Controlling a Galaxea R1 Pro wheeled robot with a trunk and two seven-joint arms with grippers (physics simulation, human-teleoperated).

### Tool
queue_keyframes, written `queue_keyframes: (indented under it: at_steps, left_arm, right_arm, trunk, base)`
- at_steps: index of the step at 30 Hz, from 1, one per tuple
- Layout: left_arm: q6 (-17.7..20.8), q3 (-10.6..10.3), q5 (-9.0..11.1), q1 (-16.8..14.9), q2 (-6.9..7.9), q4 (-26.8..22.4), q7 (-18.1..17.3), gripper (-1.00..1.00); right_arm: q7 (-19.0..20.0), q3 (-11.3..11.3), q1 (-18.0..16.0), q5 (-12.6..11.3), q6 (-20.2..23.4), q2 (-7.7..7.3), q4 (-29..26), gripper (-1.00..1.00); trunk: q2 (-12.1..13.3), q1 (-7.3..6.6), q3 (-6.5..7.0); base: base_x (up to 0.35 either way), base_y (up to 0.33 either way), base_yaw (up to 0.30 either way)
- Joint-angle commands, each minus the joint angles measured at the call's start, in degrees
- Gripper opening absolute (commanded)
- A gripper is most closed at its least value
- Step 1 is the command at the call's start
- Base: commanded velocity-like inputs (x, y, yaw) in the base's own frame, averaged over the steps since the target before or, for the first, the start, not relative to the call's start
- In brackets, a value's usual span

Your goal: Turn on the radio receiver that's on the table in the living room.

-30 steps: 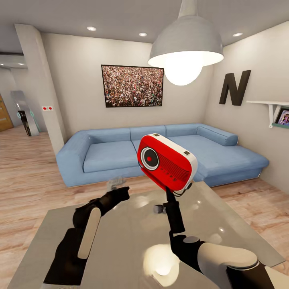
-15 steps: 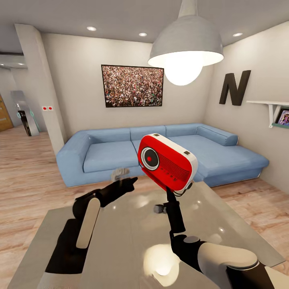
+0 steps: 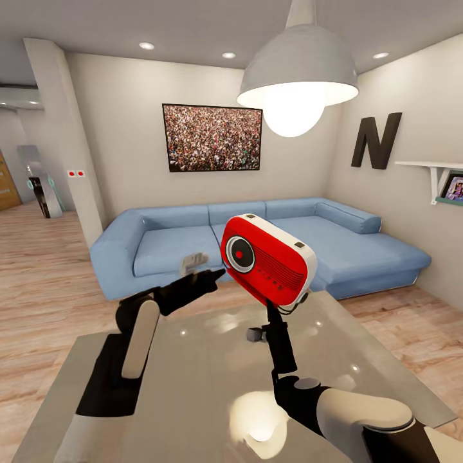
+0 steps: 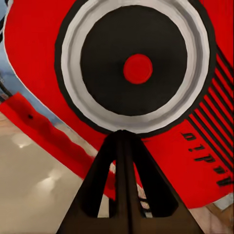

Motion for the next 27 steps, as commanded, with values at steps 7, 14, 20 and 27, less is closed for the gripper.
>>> queue_keyframes:
  at_steps: [7, 14, 20, 27]
  left_arm:
    - [0.35, 0.0, 1.21, -2.01, 0.0, 1.38, 0.21, -1.0]
    - [0.08, 0.0, 0.93, -4.79, 0.0, 3.97, 0.43, -1.0]
    - [-0.68, 0.05, 1.1, -7.88, 0.0, 9.72, 0.41, -1.0]
    - [-1.99, 0.04, 1.23, -9.65, 0.0, 12.42, 0.36, -1.0]
  right_arm:
    - [-0.01, 0.01, -0.01, 0.15, 0.04, 0.0, -0.01, -1.0]
    - [-0.01, 0.01, -0.01, 0.22, 0.04, 0.0, -0.03, -1.0]
    - [-0.01, 0.01, -0.01, 0.24, 0.04, 0.0, -0.02, -1.0]
    - [-0.01, 0.01, -0.01, 0.24, 0.04, 0.0, -0.03, -1.0]
  trunk:
    - [0.0, 0.0, 0.0]
    - [0.0, 0.0, 0.0]
    - [0.0, 0.0, 0.0]
    - [0.0, 0.0, 0.0]
  base:
    - [0.0, 0.0, 0.0]
    - [0.0, 0.0, 0.0]
    - [0.0, 0.0, 0.0]
    - [0.0, 0.0, 0.0]
